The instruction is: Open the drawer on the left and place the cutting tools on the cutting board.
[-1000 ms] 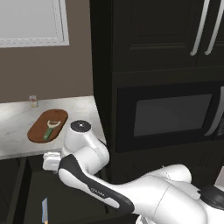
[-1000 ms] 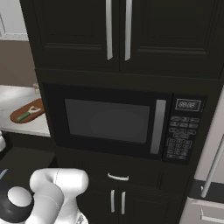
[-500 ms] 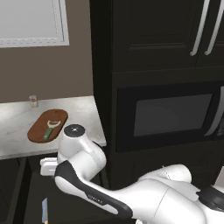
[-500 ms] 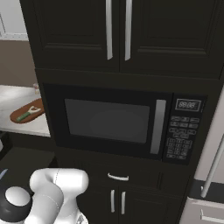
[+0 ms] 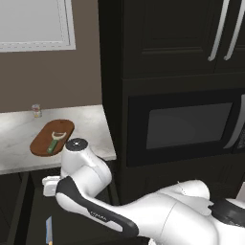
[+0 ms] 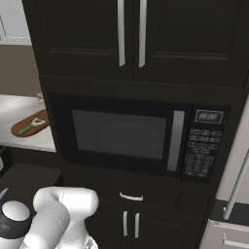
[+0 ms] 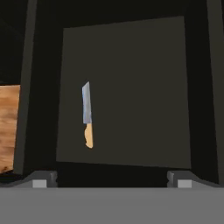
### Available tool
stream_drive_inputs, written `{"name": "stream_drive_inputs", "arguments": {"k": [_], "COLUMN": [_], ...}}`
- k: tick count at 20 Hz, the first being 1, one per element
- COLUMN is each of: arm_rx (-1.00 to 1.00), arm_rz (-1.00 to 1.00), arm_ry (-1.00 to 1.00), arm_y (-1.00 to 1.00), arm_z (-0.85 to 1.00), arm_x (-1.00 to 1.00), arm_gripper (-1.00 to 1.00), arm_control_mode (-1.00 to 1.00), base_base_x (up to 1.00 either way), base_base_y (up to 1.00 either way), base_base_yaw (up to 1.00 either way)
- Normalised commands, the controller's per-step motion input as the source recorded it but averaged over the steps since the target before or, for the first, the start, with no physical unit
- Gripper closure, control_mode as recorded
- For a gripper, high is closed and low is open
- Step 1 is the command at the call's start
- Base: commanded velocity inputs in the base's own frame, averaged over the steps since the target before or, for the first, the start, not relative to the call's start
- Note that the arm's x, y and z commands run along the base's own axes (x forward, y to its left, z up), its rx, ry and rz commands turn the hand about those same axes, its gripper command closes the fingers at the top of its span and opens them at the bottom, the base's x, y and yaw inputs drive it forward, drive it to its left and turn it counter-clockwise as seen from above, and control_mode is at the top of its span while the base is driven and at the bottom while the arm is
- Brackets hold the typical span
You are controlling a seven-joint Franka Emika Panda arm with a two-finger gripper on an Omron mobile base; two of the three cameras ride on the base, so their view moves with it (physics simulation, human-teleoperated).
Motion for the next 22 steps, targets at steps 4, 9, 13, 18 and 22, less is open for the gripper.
{"name": "stream_drive_inputs", "arguments": {"k": [4, 9, 13, 18, 22], "arm_rx": [0.0, -0.01, -0.01, 0.0, 0.0], "arm_rz": [0.0, 0.0, 0.0, 0.0, 0.0], "arm_ry": [0.14, 0.01, 0.0, -0.01, 0.0], "arm_y": [0.0, 0.0, 0.0, 0.0, 0.0], "arm_z": [-0.38, -0.22, -0.27, -0.42, -0.55], "arm_x": [0.01, 0.0, 0.0, 0.03, 0.02], "arm_gripper": [-1.0, -1.0, -1.0, -1.0, -1.0], "arm_control_mode": [-1.0, -1.0, -1.0, -1.0, -1.0], "base_base_x": [0.0, 0.0, 0.0, 0.0, 0.0], "base_base_y": [0.0, 0.0, 0.0, 0.0, 0.0], "base_base_yaw": [0.0, 0.0, 0.0, 0.0, 0.0]}}
